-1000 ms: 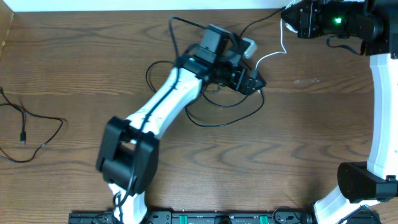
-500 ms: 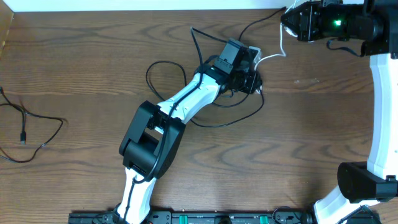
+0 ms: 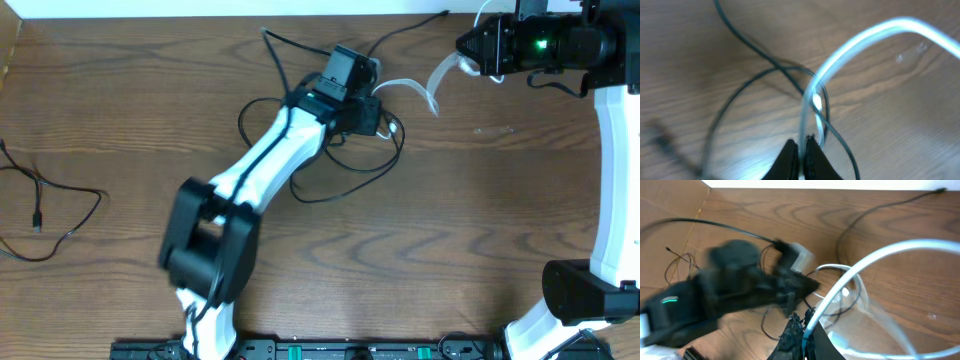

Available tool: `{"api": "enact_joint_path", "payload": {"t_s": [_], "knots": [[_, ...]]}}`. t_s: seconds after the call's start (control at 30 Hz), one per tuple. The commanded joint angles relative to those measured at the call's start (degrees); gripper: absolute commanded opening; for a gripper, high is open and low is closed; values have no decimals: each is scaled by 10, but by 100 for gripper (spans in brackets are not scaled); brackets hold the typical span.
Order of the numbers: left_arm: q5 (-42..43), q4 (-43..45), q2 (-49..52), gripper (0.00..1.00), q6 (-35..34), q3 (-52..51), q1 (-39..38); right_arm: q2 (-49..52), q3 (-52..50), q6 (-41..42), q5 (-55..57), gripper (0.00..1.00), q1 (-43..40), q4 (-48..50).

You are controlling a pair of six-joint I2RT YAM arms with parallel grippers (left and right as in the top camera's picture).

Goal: Untangle cables

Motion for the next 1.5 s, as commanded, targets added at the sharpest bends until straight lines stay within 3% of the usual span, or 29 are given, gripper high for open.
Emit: {"api": "enact_joint_path", "payload": {"t_s": [0.0,0.27,0.33,0.5,0.6,0.77,0.87,1.0,1.17,1.47], "knots": [[-114,-61,-63,8,63,-2,-2,11,-2,-9,5,1,-2,-1],[-135,-165,-81,8,85,-2,-2,14,-2,-9,5,1,2,-2],[-92,-170,-89,8,106,-2,-2,14,-4,-9,5,1,7,-2],[103,-169,-139,8,222,-1,-2,15,-17,-13,11,1,14,-1],[93,-169,-170,8,230,-1,-2,15,-32,-13,11,1,14,3],[-41,-152,-197,8,155,-1,-2,15,-56,-13,0,1,17,13],[-33,-125,-197,8,86,-1,-2,15,-70,-13,-17,1,23,25],[42,-86,-185,8,-4,-1,-2,15,-85,-13,-26,1,38,39],[66,-69,-160,8,-83,-1,-1,15,-87,-13,-26,1,61,45],[280,29,-139,8,-92,-2,36,16,-87,-13,-25,1,91,55]]}}
